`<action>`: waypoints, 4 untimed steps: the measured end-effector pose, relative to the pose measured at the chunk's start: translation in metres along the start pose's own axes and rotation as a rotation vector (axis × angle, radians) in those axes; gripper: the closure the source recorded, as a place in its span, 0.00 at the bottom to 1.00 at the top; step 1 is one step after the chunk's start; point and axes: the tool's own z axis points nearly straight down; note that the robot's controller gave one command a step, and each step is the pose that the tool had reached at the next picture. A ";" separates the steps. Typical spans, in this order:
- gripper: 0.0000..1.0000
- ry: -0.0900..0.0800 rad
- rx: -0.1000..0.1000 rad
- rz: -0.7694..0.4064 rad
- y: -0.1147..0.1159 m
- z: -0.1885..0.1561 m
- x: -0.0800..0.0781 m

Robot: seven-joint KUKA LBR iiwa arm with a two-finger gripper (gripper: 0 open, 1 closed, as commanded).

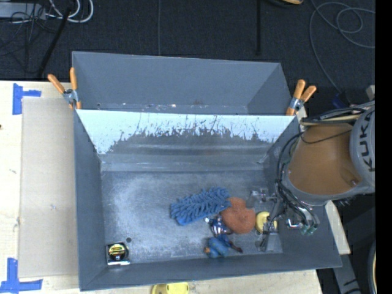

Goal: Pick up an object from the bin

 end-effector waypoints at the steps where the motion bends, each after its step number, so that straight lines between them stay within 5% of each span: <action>1: 0.00 -0.008 0.001 -0.003 0.000 -0.004 -0.002; 2: 0.00 -0.017 0.002 0.018 0.008 0.036 -0.037; 3: 1.00 -0.014 0.001 0.092 0.008 0.047 -0.052; 4: 1.00 -0.013 0.001 0.088 0.009 0.047 -0.052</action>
Offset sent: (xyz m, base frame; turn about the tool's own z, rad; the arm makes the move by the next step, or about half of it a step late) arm 0.0469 0.0113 -0.0547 0.0240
